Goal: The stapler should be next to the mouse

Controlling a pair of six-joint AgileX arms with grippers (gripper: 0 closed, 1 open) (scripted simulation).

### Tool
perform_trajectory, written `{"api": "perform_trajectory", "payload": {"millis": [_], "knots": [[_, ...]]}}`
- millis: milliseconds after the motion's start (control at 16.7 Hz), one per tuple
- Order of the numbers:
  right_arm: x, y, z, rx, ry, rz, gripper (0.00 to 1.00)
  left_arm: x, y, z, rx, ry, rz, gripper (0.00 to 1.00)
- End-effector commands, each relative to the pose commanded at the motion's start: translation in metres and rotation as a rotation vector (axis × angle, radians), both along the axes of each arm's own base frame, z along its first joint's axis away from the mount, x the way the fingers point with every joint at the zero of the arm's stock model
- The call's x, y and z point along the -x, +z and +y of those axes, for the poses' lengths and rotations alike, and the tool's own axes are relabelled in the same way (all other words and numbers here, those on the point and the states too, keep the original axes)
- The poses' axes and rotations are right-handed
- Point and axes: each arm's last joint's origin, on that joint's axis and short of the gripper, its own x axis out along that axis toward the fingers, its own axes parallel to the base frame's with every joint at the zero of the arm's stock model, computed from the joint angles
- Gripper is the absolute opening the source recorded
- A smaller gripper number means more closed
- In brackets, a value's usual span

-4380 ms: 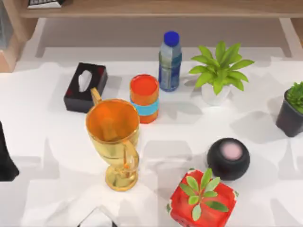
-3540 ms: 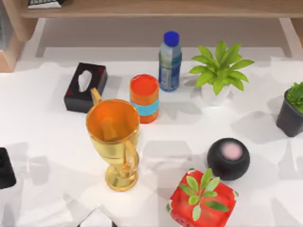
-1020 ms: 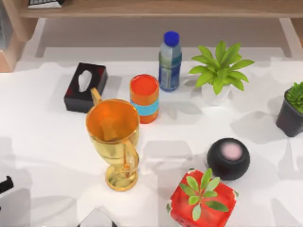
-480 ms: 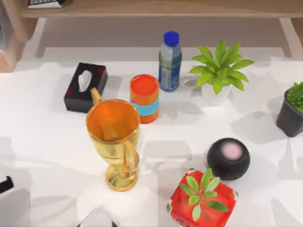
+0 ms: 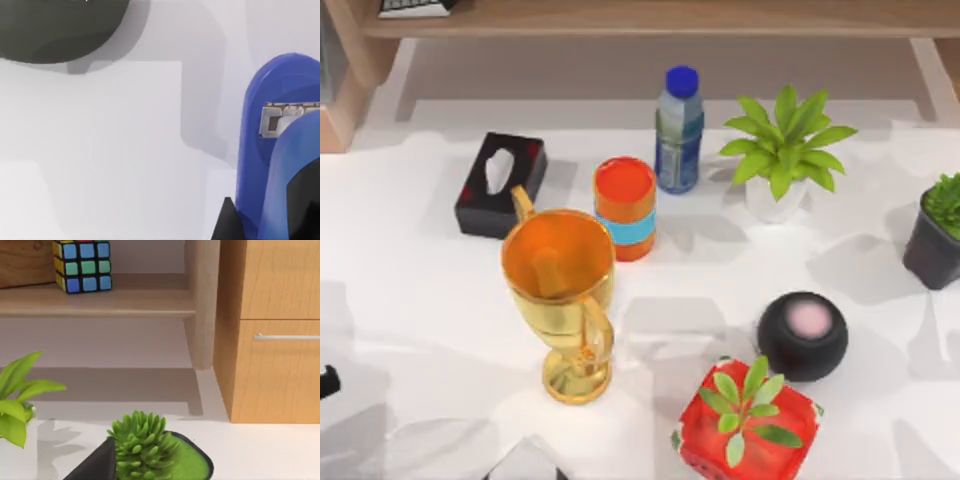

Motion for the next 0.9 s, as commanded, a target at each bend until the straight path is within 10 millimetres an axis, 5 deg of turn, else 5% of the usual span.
{"api": "perform_trajectory", "payload": {"millis": [540, 900], "knots": [[0.000, 0.000, 0.000, 0.000, 0.000, 0.000, 1.00, -0.008, 0.012, 0.004, -0.001, -0.020, -0.008, 0.00], [0.000, 0.000, 0.000, 0.000, 0.000, 0.000, 1.00, -0.075, 0.029, 0.037, 0.013, -0.201, 0.007, 0.00]]}}
